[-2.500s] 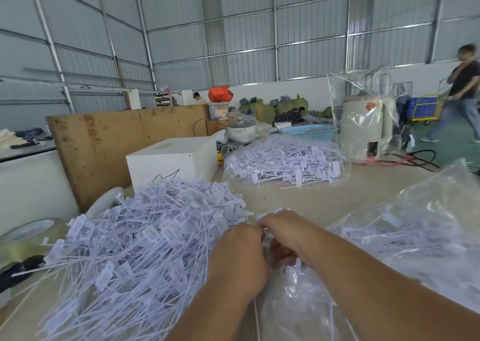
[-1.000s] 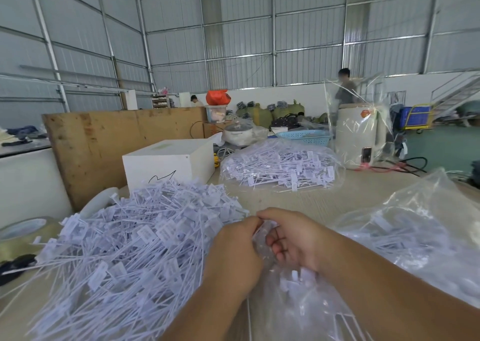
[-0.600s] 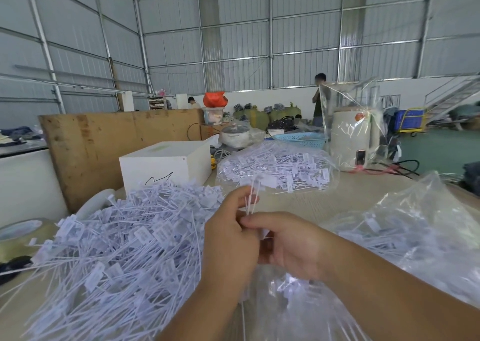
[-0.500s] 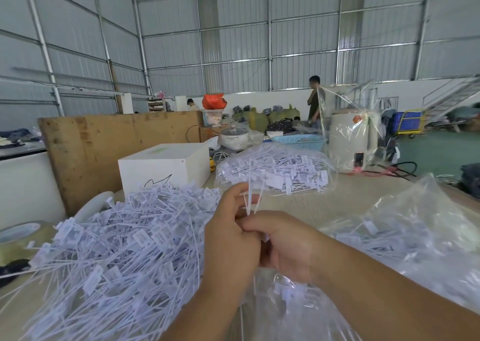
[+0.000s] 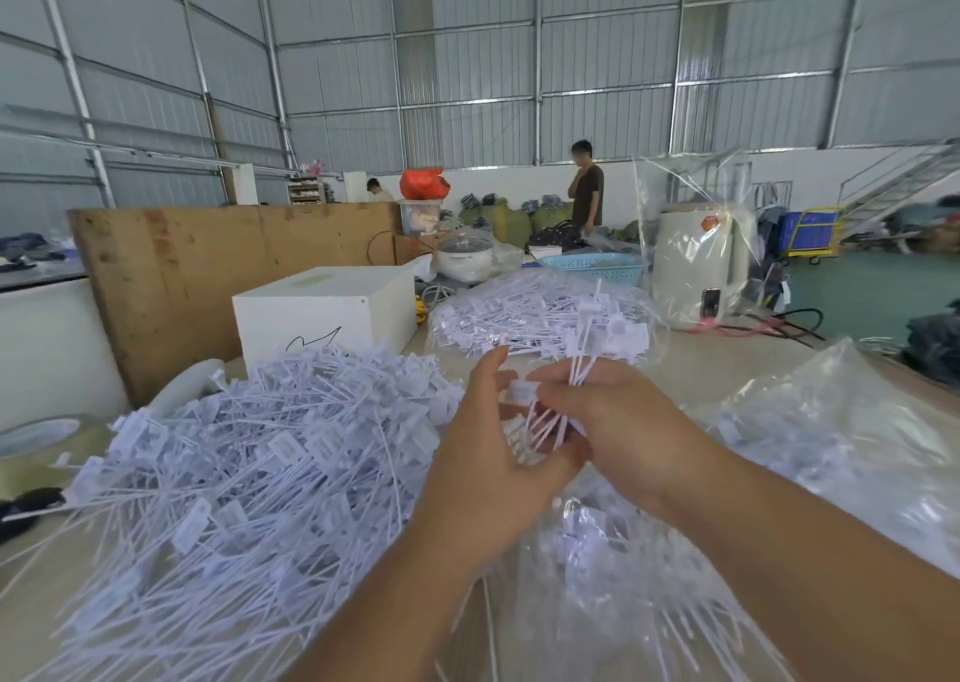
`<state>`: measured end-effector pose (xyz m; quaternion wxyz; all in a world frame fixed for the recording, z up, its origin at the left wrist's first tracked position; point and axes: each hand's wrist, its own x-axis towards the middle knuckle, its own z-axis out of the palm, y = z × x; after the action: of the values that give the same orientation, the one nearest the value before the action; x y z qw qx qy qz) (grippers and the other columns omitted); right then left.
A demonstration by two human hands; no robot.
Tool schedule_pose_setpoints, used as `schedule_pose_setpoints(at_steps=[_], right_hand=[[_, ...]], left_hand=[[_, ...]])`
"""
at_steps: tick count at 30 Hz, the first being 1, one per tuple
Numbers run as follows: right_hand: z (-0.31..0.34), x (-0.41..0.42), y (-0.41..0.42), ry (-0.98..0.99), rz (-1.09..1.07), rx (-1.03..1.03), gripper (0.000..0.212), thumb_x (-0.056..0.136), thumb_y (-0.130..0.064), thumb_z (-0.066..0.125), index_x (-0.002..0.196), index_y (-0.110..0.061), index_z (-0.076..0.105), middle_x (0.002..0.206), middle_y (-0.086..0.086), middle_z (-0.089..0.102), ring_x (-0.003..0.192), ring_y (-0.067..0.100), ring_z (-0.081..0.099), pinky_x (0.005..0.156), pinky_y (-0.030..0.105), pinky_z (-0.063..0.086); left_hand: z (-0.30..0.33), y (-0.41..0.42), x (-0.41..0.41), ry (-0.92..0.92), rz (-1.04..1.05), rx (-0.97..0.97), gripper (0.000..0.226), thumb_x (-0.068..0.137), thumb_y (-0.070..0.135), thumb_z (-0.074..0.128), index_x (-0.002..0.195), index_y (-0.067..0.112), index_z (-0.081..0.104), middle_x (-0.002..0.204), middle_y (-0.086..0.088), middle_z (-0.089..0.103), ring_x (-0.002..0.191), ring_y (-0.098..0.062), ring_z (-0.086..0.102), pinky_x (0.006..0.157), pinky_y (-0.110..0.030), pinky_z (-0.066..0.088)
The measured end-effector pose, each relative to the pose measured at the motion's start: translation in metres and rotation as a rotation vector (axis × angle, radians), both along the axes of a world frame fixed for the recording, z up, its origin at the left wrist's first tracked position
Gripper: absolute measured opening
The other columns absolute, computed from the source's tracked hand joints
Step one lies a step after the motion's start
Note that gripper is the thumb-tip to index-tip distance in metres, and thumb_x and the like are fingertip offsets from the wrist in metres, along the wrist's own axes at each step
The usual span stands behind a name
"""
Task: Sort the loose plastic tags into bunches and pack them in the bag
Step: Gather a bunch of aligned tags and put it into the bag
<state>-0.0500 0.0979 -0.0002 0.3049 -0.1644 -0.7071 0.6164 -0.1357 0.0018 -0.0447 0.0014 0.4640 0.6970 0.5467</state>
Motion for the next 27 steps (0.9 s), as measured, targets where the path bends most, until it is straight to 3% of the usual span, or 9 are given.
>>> schedule_pose_setpoints(at_steps=[3, 5, 7, 8, 13, 18, 20, 23, 27], right_hand=[[0.004, 0.010, 0.004, 0.028, 0.004, -0.044, 0.020, 0.093, 0.003, 0.054, 0.081, -0.008, 0.067, 0.063, 0.008, 0.064, 0.060, 0.021, 0.063, 0.067, 0.034, 0.056], [0.006, 0.016, 0.004, 0.049, 0.009, -0.028, 0.021, 0.093, 0.004, 0.053, 0.082, -0.008, 0.066, 0.065, 0.008, 0.064, 0.064, 0.021, 0.064, 0.071, 0.036, 0.056], [0.006, 0.022, 0.003, 0.070, 0.002, 0.000, 0.021, 0.093, 0.004, 0.053, 0.083, -0.009, 0.066, 0.065, 0.008, 0.065, 0.065, 0.020, 0.065, 0.072, 0.034, 0.057], [0.005, 0.025, 0.001, 0.085, 0.003, 0.007, 0.022, 0.093, 0.004, 0.052, 0.081, -0.009, 0.066, 0.064, 0.007, 0.065, 0.063, 0.019, 0.064, 0.069, 0.030, 0.058], [-0.006, 0.040, -0.001, 0.185, -0.022, -0.013, 0.030, 0.094, 0.004, 0.050, 0.080, -0.015, 0.069, 0.062, 0.005, 0.066, 0.065, 0.016, 0.066, 0.064, 0.023, 0.058], [-0.018, 0.044, -0.004, 0.217, -0.017, -0.065, 0.010, 0.092, -0.004, 0.058, 0.099, -0.009, 0.063, 0.072, 0.013, 0.066, 0.077, 0.023, 0.066, 0.077, 0.036, 0.058], [-0.024, 0.045, -0.010, 0.139, -0.037, 0.058, 0.016, 0.088, -0.009, 0.065, 0.103, -0.006, 0.060, 0.083, 0.015, 0.067, 0.080, 0.020, 0.066, 0.083, 0.044, 0.055], [-0.028, 0.046, -0.011, 0.172, -0.119, 0.017, 0.029, 0.084, -0.011, 0.071, 0.110, -0.009, 0.056, 0.096, 0.010, 0.071, 0.087, 0.020, 0.070, 0.086, 0.046, 0.056], [-0.028, 0.049, -0.008, 0.180, -0.132, 0.022, 0.019, 0.087, -0.014, 0.068, 0.092, 0.004, 0.063, 0.086, 0.024, 0.069, 0.085, 0.038, 0.069, 0.085, 0.053, 0.056]], left_hand=[[-0.003, 0.002, 0.000, 0.039, -0.005, -0.078, 0.074, 0.072, 0.044, 0.077, 0.114, 0.075, 0.025, 0.103, 0.038, 0.056, 0.094, 0.019, 0.052, 0.065, -0.001, 0.042], [-0.003, 0.003, -0.001, 0.098, 0.023, -0.154, 0.051, 0.078, 0.046, 0.072, 0.122, 0.051, 0.046, 0.095, 0.022, 0.065, 0.086, 0.010, 0.060, 0.065, -0.011, 0.046], [-0.002, 0.002, 0.001, 0.157, 0.016, -0.219, 0.028, 0.085, 0.048, 0.063, 0.107, 0.031, 0.065, 0.088, 0.008, 0.069, 0.079, -0.006, 0.065, 0.071, -0.034, 0.053], [-0.002, 0.001, 0.003, 0.186, -0.001, -0.246, 0.025, 0.089, 0.046, 0.060, 0.100, 0.025, 0.069, 0.085, 0.003, 0.070, 0.078, -0.013, 0.065, 0.072, -0.038, 0.053], [0.000, -0.001, 0.010, 0.360, -0.059, -0.264, 0.024, 0.098, 0.031, 0.054, 0.079, 0.018, 0.061, 0.061, 0.003, 0.054, 0.057, -0.012, 0.050, 0.056, -0.027, 0.038], [0.001, 0.000, 0.014, 0.395, -0.059, -0.236, 0.028, 0.101, 0.028, 0.048, 0.088, 0.010, 0.064, 0.077, -0.007, 0.067, 0.070, -0.022, 0.061, 0.068, -0.043, 0.048], [0.003, -0.001, 0.015, 0.353, -0.067, -0.203, 0.026, 0.101, 0.025, 0.047, 0.090, 0.009, 0.064, 0.079, -0.008, 0.067, 0.071, -0.023, 0.062, 0.068, -0.047, 0.049], [0.004, -0.002, 0.019, 0.373, -0.085, -0.189, 0.024, 0.101, 0.025, 0.044, 0.093, 0.011, 0.063, 0.080, -0.006, 0.068, 0.074, -0.021, 0.063, 0.069, -0.044, 0.050], [0.004, 0.001, 0.030, 0.402, -0.128, -0.170, 0.027, 0.099, 0.032, 0.038, 0.092, 0.017, 0.060, 0.081, -0.005, 0.067, 0.073, -0.020, 0.063, 0.067, -0.040, 0.051]])
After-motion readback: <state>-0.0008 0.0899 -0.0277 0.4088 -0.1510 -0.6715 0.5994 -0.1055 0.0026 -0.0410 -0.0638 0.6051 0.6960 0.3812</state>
